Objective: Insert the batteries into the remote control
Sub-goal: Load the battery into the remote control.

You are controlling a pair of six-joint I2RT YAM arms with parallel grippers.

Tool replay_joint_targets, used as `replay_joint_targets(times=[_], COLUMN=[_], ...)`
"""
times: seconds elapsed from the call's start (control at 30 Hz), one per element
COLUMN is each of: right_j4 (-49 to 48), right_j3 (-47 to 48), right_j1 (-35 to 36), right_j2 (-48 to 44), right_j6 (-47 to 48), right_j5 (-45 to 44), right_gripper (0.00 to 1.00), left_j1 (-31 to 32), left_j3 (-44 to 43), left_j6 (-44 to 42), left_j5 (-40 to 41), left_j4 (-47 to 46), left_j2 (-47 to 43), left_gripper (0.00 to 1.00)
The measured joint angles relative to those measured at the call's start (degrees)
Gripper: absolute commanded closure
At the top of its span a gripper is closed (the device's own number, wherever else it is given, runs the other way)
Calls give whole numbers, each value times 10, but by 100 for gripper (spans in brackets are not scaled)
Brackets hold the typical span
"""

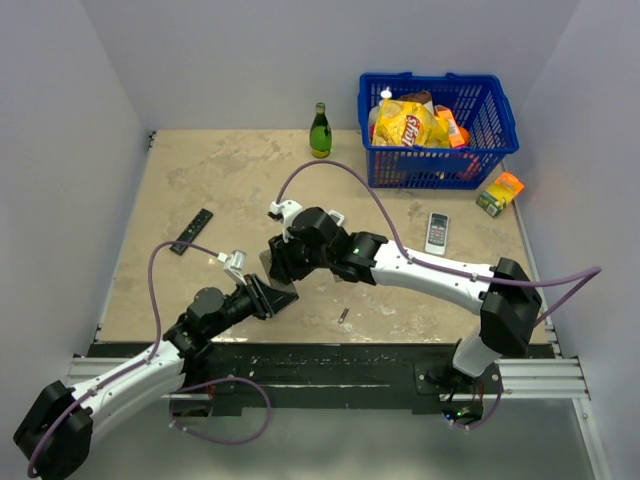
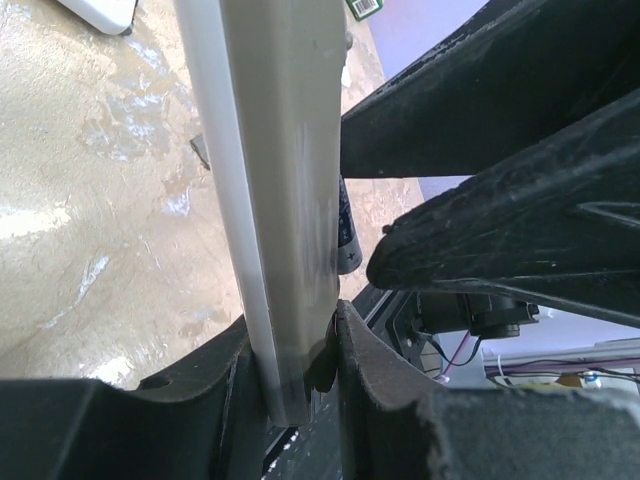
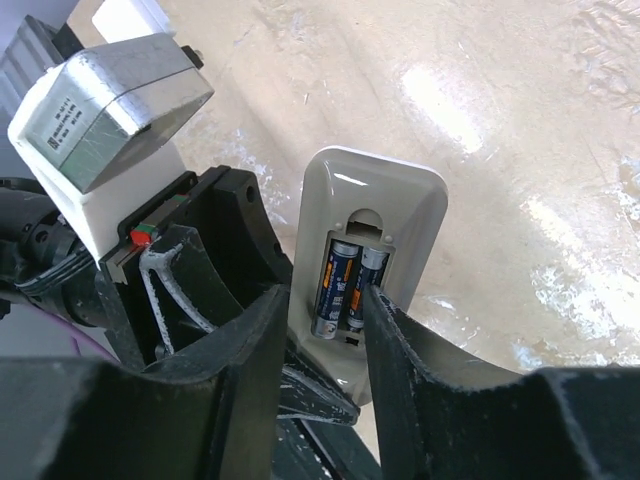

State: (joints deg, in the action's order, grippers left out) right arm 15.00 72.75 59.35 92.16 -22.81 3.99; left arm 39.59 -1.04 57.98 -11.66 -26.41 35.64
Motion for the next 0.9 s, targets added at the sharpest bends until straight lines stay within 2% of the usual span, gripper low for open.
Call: replay_joint_targets(times=[0.1, 0.23, 0.43, 0.6, 0.9], right_j4=[0, 14, 2, -40, -139], right_j3=[2, 2, -32, -88, -159], right_j1=[1, -5, -56, -97, -91], right_j2=[-1, -16, -72, -108, -111], right_j6=[1, 15, 40, 64, 74], right_j5=[-1, -20, 1, 76, 191], right_gripper=[51, 38, 24, 19, 18], left_j1=[1, 1, -11, -17, -17], left_j3=[0, 0, 0, 0, -6], left_j6=[0, 0, -1, -2, -3], left_j5=[0, -1, -19, -47, -85], left_j4=[4, 3, -7, -31, -55], left_j2=[-2, -7, -11, -5, -1], left_gripper=[100, 100, 100, 100, 100])
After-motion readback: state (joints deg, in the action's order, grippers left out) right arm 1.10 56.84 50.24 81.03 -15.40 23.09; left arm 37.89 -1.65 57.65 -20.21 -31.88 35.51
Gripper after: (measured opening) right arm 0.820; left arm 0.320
